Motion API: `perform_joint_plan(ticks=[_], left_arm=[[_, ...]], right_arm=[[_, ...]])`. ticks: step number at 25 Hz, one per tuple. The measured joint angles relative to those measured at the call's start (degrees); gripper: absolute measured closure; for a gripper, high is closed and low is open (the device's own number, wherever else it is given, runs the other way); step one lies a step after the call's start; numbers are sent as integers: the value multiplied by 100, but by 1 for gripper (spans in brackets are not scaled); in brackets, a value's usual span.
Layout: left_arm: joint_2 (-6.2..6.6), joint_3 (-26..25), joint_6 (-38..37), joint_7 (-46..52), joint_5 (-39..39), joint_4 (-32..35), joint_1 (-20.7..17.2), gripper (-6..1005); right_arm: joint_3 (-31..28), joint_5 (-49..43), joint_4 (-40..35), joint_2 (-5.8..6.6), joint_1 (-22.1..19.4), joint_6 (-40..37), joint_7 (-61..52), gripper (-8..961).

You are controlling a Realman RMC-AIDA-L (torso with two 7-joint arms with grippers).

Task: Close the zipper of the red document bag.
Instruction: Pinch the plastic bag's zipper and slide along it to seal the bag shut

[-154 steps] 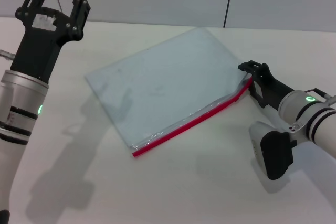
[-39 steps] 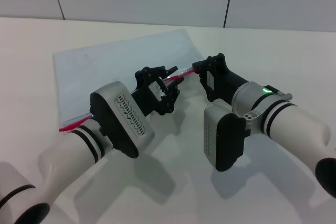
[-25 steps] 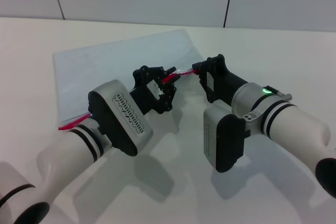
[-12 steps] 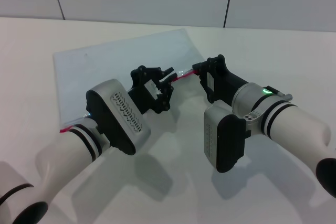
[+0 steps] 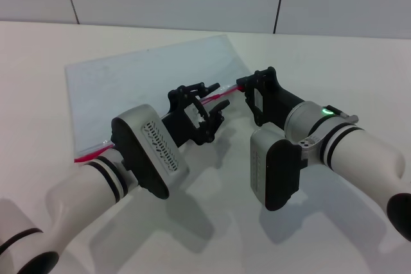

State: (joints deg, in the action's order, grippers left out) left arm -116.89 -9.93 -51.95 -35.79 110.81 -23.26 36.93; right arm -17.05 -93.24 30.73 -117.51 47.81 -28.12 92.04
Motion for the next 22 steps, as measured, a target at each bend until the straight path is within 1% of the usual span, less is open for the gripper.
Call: perform_joint_plan(ticks=[3, 8, 13, 22], left_arm=[[0, -14, 26, 1, -26, 16, 0, 739], [3, -47, 36, 9, -37, 100, 12, 535], [6, -62, 36, 92, -38, 214, 29, 539], [17, -17, 39, 134, -1, 232, 84, 537]], right_arm=[[0, 0, 14, 0, 0, 0, 11, 938], [0, -1, 27, 0, 0, 0, 30, 938], [0, -16, 71, 0, 0, -5, 32, 938], [0, -19, 91, 0, 3, -11, 40, 938]])
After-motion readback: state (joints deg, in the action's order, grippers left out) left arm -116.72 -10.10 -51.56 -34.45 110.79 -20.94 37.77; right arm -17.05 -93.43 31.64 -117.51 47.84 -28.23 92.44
